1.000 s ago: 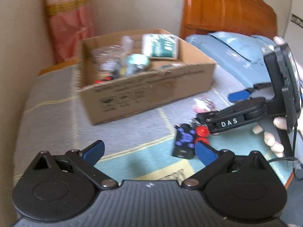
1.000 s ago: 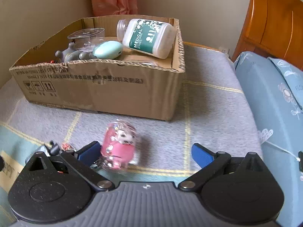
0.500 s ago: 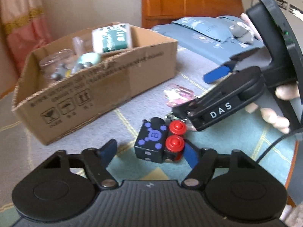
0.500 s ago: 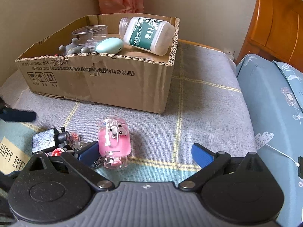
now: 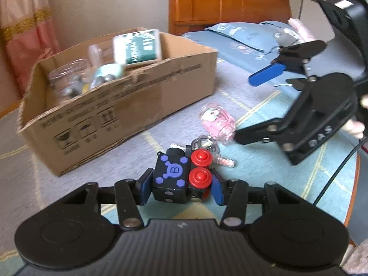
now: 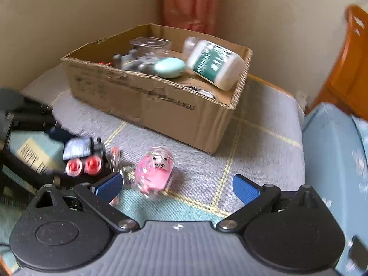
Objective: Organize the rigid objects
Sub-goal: 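Grasp the black button cube with the left tool while the right tool grasps the pink keychain bottle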
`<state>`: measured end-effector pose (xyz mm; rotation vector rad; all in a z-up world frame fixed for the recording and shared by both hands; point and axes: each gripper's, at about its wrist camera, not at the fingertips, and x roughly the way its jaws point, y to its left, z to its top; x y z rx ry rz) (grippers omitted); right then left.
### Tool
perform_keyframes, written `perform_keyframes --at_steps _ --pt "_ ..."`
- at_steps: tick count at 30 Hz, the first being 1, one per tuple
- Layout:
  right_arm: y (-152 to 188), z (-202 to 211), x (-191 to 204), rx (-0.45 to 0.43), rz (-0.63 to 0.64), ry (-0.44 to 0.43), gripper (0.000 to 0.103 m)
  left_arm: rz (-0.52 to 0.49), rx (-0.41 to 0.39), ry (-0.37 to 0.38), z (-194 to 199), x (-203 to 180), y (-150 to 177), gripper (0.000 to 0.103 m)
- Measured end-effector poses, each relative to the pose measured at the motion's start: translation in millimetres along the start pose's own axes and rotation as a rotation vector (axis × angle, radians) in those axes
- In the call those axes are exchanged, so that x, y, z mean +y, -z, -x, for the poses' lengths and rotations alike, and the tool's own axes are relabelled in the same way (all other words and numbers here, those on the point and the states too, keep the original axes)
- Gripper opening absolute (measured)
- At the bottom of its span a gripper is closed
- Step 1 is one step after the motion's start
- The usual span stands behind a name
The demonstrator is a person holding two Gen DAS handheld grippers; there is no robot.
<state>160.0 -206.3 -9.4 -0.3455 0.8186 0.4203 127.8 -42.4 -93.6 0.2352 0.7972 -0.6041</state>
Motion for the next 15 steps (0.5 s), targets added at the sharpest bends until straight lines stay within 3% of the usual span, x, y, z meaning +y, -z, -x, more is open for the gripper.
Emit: perform_keyframes --at_steps 8,15 --pt "-2.9 -5.5 16.2 0.019 0.177 -0.071 0.103 0.025 0.014 -0.042 13.1 16.6 11.6 0.05" --pt "-13.2 -22.0 29.1 0.001 0.181 -0.186 0.086 0.028 0.013 -0.041 15.4 19.4 13.7 0.05"
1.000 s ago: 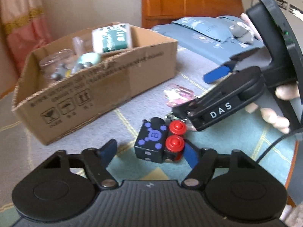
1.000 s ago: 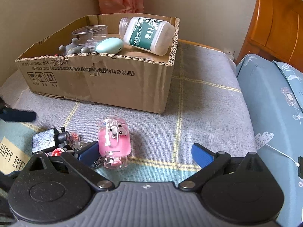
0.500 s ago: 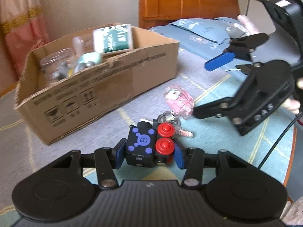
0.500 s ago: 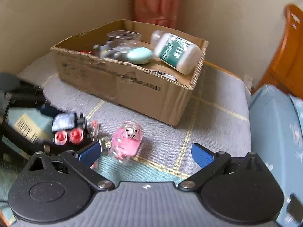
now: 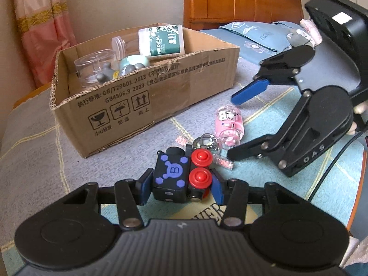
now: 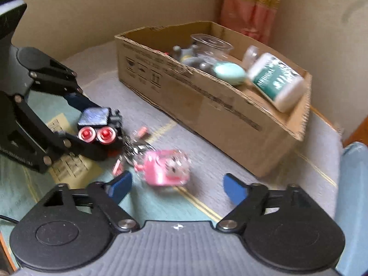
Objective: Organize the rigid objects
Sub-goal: 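Grasp the black button cube with the left tool while the right tool grasps the pink keychain bottle, then lift the black cube with the left tool while the right tool lifts the pink keychain bottle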
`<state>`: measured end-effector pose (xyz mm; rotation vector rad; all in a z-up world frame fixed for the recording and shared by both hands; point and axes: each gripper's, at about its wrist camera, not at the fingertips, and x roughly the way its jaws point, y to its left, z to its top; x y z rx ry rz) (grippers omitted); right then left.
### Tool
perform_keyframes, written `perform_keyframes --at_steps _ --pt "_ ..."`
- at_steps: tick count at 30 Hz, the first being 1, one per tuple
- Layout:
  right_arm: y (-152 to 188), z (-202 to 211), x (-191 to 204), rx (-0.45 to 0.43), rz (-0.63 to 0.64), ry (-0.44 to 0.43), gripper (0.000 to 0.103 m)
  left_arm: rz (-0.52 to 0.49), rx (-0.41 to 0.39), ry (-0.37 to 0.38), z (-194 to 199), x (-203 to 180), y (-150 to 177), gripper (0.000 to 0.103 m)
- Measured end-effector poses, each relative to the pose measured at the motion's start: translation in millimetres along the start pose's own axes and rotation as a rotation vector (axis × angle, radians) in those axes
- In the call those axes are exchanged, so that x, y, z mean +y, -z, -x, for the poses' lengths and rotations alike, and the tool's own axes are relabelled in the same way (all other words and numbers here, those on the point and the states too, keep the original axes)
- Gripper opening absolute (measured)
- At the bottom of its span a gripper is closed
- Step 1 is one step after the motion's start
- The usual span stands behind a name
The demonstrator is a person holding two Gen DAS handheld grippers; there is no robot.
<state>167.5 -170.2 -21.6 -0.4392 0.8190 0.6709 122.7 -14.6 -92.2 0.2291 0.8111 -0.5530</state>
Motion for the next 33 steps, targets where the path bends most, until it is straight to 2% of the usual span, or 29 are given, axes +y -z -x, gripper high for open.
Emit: perform_keyframes --at_steps 2,5,7,12,24,27,33 --pt "-2.7 -2.7 3.0 -0.005 0.015 -0.016 0.084 0.001 -0.001 0.004 0.0 0.6 0.2 0.05" --pt "-4.5 -5.0 5.8 -0.014 0.023 -0.035 0.072 0.006 -0.001 0.007 0.2 1.2 0.3 0.05" --pt "-6.0 -4.6 4.3 -0.015 0.001 -0.051 0.057 0.009 -0.001 0.003 1.0 1.8 0.8 0.05" --pt "-0.2 -1.1 1.0 -0.018 -0.027 -0.051 0.056 0.027 0.004 -0.014 4.2 5.1 2.4 0.05" --pt "23.2 17.9 -12.4 0.021 -0.13 0.066 0.056 0.073 0.035 -0.089 20.8 19.4 16.6 0.05" --pt "27.5 20.4 -9.6 0.021 -0.148 0.066 0.056 0.081 0.033 -0.102 20.3 20.2 17.8 0.054" --pt "27.3 17.3 -9.6 0.009 -0.171 0.069 0.058 0.084 0.029 -0.104 18.2 20.6 15.1 0.055"
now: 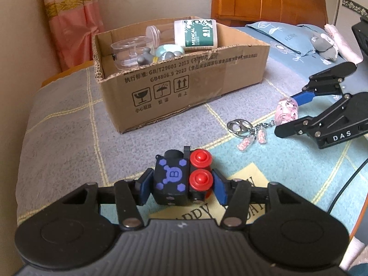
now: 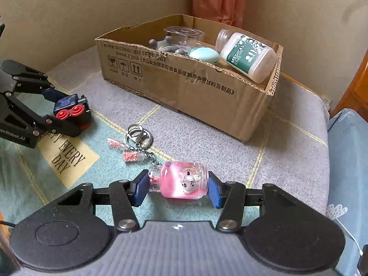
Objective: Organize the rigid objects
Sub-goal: 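Lift the black cube with the left tool while the right tool lifts the pink keychain bottle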
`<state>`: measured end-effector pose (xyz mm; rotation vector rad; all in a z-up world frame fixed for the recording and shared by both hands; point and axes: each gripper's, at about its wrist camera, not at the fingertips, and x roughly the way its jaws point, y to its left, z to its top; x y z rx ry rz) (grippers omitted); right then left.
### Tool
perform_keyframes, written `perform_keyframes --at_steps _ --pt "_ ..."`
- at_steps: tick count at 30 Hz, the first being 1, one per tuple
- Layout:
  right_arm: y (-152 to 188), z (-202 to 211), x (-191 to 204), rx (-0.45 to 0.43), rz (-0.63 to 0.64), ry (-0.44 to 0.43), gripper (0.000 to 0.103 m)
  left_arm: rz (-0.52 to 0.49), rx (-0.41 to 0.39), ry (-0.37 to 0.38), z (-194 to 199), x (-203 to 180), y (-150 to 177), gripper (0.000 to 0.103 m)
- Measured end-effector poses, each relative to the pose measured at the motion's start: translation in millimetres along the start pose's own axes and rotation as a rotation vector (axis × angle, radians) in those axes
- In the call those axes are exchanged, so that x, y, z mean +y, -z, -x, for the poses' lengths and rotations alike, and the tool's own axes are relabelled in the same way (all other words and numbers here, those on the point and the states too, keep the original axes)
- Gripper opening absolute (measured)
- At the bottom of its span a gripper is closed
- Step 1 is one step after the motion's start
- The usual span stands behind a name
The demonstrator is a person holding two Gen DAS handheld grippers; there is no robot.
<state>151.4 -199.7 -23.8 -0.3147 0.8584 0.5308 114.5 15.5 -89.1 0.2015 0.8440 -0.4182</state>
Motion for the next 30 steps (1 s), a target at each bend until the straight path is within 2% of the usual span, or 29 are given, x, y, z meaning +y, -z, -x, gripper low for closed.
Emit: perform_keyframes --at_steps 8,12,17,30 --pt "-3.2 -3.4 1.3 -0.003 -0.009 0.003 0.061 0.007 -0.005 0.004 -2.7 2.5 -2.2 0.056" --pt "-4.2 -3.4 3.2 0.007 -0.011 0.01 0.061 0.014 0.0 0.018 -1.7 3.2 -2.9 0.049" --pt "-5.6 -1.7 5.9 0.021 -0.005 0.019 0.057 0.005 0.016 0.014 -0.3 1.6 -3.9 0.049" --pt "-8.9 23.4 14.9 0.022 0.096 0.01 0.057 -0.016 0.047 0.032 28.1 -0.3 -18.4 0.049"
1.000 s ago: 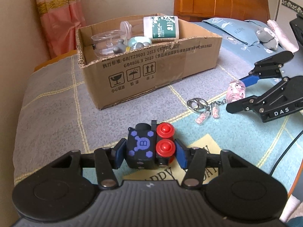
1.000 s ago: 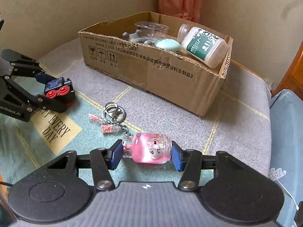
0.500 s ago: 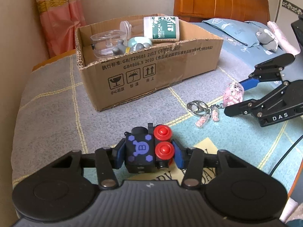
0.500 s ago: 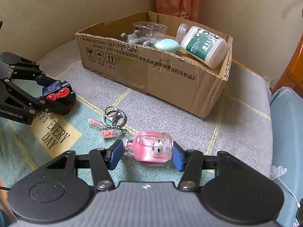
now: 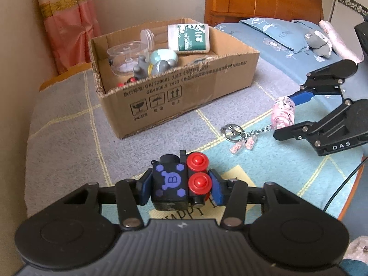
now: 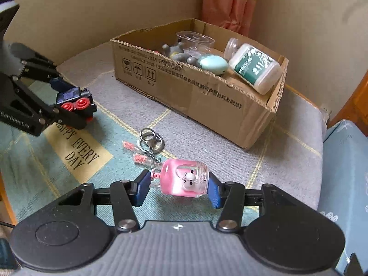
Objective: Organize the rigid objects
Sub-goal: 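Lift the black cube with the left tool while the right tool lifts the pink keychain bottle, then drop the black cube into the box with the left tool while the right tool drops the pink bottle in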
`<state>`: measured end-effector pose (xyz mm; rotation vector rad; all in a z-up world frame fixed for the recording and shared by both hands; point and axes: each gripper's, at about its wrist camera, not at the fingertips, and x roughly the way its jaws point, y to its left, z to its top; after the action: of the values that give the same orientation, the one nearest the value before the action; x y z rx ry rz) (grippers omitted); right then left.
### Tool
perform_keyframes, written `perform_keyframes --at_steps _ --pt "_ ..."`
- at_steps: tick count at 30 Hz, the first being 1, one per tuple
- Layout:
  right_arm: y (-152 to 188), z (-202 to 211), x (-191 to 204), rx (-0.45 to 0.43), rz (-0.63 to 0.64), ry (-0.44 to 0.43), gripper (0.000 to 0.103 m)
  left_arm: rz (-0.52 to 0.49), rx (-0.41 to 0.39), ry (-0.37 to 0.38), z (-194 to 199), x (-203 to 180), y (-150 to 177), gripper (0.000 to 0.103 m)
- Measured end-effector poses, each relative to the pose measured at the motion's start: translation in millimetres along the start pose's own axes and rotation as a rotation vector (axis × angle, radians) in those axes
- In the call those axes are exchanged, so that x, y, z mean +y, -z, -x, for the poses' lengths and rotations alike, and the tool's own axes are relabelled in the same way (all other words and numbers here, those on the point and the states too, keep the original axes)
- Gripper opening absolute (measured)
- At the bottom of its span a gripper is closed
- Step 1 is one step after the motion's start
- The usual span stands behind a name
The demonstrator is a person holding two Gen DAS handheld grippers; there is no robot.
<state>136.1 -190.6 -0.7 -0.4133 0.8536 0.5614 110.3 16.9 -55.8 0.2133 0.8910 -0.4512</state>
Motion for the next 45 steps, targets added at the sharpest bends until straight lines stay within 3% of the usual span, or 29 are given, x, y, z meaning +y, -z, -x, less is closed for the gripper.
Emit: perform_keyframes --at_steps 19,30,39,41,42,43,45 --pt "-34.8 56.6 -17.0 -0.083 0.057 -0.01 0.056 -0.078 -0.075 -0.005 39.7 5.8 -67.5 0.049" --pt "-79.1 80.7 -40.6 -0.176 0.079 0.051 0.056 -0.053 -0.096 -0.062 6.7 44.5 -127.2 0.049" --pt "-113.5 78.1 -58.8 -0.22 0.063 0.068 0.056 -0.006 -0.083 -0.09 -31.0 72.4 -145.1 0.049" --pt "-117.6 75.0 -60.9 -0.224 0.064 0.069 0.056 0.002 -0.097 -0.103 -34.9 75.8 -146.3 0.063" --pt "-119.7 73.0 -62.4 -0.224 0.061 0.067 0.056 0.013 -0.096 -0.109 -36.4 77.8 -146.6 0.083" --pt "-121.6 71.0 -63.5 -0.222 0.059 0.066 0.056 0.026 -0.101 -0.116 -36.3 79.6 -146.2 0.095" --pt "-127.2 67.3 -64.4 -0.219 0.055 0.065 0.056 0.045 -0.136 -0.127 -32.4 81.8 -142.4 0.095"
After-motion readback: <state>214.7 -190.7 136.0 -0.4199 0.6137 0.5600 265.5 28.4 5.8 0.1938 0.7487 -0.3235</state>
